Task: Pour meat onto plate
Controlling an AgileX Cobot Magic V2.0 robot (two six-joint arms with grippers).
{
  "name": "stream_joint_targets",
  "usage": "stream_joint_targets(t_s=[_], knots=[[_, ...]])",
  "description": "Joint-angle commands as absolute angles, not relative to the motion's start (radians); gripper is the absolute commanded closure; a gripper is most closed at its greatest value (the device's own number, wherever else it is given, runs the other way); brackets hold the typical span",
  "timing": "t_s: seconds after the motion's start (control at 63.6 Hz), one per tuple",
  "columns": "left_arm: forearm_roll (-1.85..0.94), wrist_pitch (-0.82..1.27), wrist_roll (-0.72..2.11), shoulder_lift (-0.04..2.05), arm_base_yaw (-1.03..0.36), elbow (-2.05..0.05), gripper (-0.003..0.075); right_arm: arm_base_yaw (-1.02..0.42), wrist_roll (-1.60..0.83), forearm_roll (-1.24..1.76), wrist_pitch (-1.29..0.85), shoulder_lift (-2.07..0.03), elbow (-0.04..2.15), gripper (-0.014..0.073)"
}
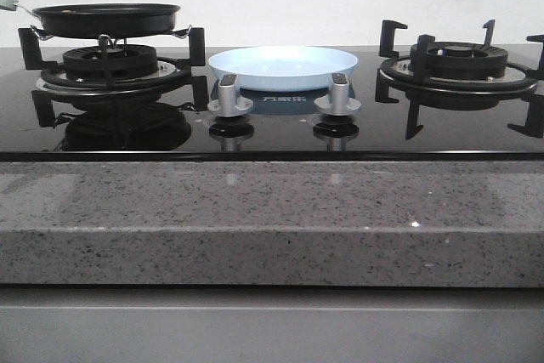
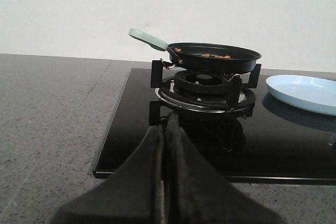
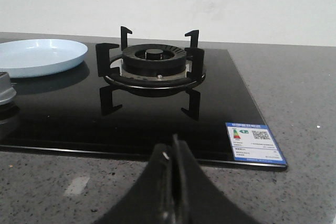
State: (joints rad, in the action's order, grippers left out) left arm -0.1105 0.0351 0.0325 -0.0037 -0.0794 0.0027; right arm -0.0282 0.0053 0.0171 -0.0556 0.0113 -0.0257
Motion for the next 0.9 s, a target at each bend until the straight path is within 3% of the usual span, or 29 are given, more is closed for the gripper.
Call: stream_joint_targets(t_s=[0.0,0.881], knots=[[-0.112,-0.056,0.025,-0.021,-0.077,0.009,0.0741,-0.03,0.0,0.011,0.029,0.027,-0.021,0.0662],[-0.112,-0.076,0.025,-0.021,-0.077,0.009,0.0741,-0.03,0.0,0.011,0.039,0.027,-0.02,0.0662]])
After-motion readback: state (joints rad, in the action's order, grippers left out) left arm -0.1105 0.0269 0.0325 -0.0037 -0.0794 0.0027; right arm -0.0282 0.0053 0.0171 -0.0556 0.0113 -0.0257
